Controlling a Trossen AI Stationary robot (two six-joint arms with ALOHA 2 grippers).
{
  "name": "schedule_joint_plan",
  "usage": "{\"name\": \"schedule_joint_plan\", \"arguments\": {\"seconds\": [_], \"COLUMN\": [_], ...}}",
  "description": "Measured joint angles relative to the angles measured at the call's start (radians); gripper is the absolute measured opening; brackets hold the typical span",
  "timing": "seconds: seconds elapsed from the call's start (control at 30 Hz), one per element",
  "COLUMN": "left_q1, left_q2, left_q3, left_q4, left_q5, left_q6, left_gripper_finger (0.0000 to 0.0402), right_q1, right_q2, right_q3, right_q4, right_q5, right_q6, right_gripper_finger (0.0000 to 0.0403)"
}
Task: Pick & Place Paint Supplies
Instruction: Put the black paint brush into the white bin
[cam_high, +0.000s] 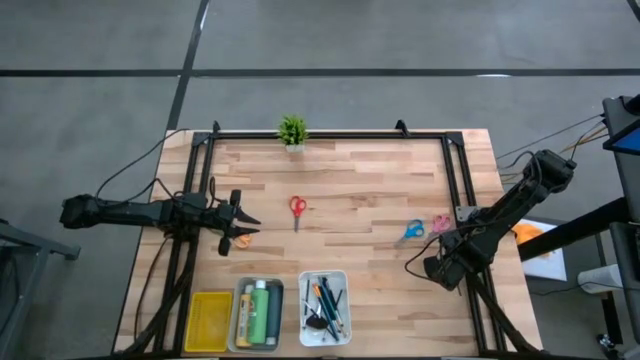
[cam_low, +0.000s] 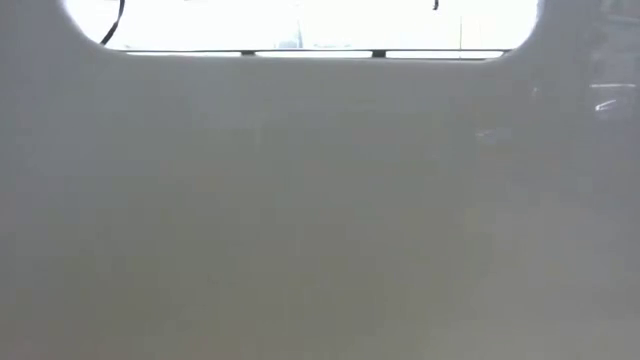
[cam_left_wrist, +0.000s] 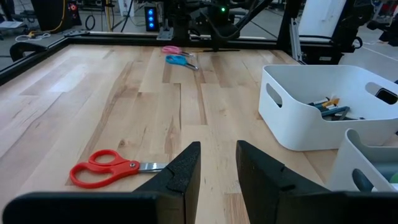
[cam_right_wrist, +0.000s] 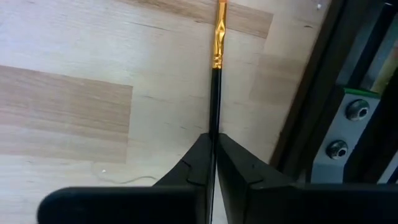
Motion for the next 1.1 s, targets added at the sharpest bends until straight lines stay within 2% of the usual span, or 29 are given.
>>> {"name": "schedule_joint_plan", "arguments": {"seconds": [0.33,0.43,0.83,1.0,1.1], "left_q1": [0.000,0.000,0.000,0.000,0.000], "left_q2": [0.000,0.000,0.000,0.000,0.000], "left_q3": [0.000,0.000,0.000,0.000,0.000], "left_q4": [0.000,0.000,0.000,0.000,0.000], "left_q5": [0.000,0.000,0.000,0.000,0.000], "left_q6": [0.000,0.000,0.000,0.000,0.000], "left_gripper_finger": [0.0104,0.0104,0.0104,0.0104,0.0104], "right_q1": [0.000,0.001,0.000,0.000,-0.005], "right_q2": [0.002,0.002,0.000,0.001,0.006], "right_q3": [0.068,0.098,0.310,0.347,0.347], "right_q4": [-0.003,-0.006,0.038,0.242,0.425], "right_q5": [0.000,0.049,0.652,0.877,0.965], "right_q6": [0.005,0.004,-0.152,-0.338,-0.488], "right_gripper_finger": [0.0013,0.0012,0.0012,0.0012,0.0012]}}
